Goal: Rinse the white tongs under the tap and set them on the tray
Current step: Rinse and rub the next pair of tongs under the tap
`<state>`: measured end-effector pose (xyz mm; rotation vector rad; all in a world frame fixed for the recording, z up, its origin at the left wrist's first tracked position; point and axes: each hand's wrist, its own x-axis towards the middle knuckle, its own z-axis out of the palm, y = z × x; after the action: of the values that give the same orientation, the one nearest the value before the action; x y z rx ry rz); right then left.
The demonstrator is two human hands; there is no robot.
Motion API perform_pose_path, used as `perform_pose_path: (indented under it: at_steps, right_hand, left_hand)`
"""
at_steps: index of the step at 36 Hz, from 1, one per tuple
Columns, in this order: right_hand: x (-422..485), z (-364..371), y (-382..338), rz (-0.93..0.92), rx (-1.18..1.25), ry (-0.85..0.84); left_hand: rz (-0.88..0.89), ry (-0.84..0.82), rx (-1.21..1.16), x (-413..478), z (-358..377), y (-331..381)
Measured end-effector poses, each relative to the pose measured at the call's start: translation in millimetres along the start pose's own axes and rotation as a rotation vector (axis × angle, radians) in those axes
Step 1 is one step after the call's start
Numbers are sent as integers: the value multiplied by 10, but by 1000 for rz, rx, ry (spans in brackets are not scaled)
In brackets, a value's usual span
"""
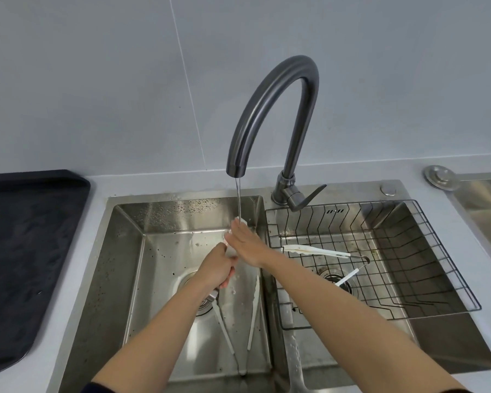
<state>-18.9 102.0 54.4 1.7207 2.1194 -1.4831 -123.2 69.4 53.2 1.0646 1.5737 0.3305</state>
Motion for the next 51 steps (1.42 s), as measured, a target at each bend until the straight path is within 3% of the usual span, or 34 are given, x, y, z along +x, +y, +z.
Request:
perform_pose_path:
  at_steps: [7,13,21,25,34,39,46,51]
  right_hand:
    - [45,-139,-58,57,118,61]
    - [23,125,-144,-14,-94,28]
    - [34,88,-127,-80,-81,44]
    - [153,-31,-115,-40,-20,74]
    - [134,-325,-32,84,468,267]
    - [156,-337,69,130,423,199]
    - [181,-292,60,135,550,105]
    - [145,-294,48,139,562,163]
  left_hand:
    - [60,-6,1,-111,-71,-85]
    - [64,23,5,-98,-151,-119]
    - [112,24,-104,-150,-164,-132]
    - [145,6,-145,-198,-190,-195]
    - [227,-69,-238,-329,-426,-310]
    - [260,-237,-372,-339,-587,-276]
    - [259,-385,-498,-345,-704,-244]
    - [262,-335,-406,-322,-807,-267]
